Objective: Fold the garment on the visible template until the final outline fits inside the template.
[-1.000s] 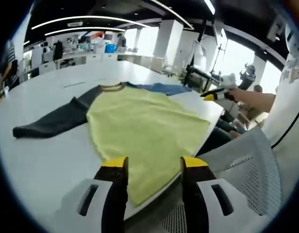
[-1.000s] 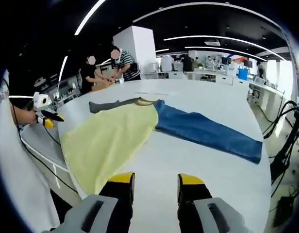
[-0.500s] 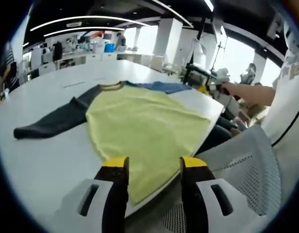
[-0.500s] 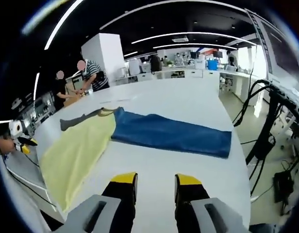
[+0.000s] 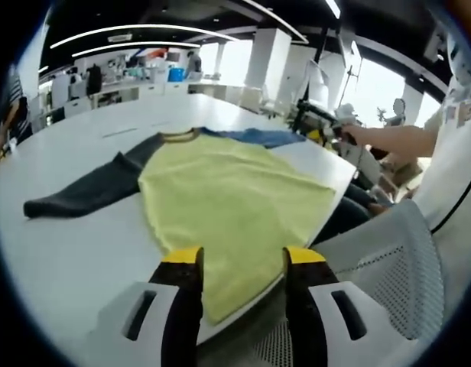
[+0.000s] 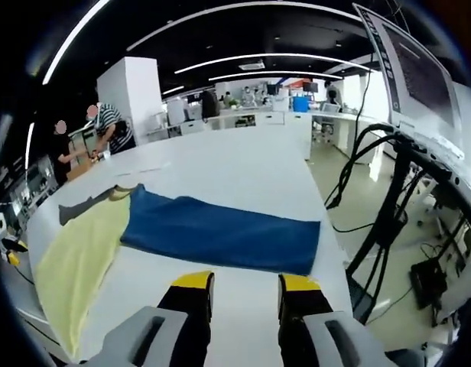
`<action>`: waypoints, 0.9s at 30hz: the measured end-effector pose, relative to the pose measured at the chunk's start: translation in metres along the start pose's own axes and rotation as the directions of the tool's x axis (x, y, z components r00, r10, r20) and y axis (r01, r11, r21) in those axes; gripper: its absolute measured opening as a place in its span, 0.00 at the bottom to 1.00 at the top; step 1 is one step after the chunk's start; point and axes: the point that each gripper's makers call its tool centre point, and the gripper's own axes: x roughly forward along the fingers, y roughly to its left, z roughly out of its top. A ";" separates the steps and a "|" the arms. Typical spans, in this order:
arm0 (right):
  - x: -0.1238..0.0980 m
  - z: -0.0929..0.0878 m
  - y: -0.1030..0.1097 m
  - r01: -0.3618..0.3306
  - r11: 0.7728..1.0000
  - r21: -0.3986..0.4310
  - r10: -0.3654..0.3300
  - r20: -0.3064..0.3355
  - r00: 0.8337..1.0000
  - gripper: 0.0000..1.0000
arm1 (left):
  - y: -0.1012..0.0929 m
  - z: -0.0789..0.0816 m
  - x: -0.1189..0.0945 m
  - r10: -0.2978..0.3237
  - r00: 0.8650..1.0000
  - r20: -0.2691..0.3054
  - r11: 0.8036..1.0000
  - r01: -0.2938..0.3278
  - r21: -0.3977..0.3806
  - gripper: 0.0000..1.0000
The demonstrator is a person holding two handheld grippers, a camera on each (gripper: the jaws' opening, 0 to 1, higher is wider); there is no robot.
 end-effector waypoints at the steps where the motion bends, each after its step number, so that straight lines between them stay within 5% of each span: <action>1: 0.002 0.000 -0.003 0.007 1.000 0.004 -0.007 -0.003 1.000 0.31 | 0.000 0.000 0.000 0.000 1.000 0.000 1.000 0.000 0.000 0.38; 20: 0.032 -0.004 -0.048 0.131 0.987 0.093 -0.125 -0.069 0.990 0.22 | 0.005 0.001 -0.001 0.025 0.999 -0.021 1.000 -0.026 -0.008 0.37; 27: 0.040 -0.013 -0.050 0.147 0.989 0.035 -0.141 -0.124 0.982 0.18 | 0.010 0.002 -0.002 0.043 0.999 -0.023 0.999 -0.044 -0.014 0.36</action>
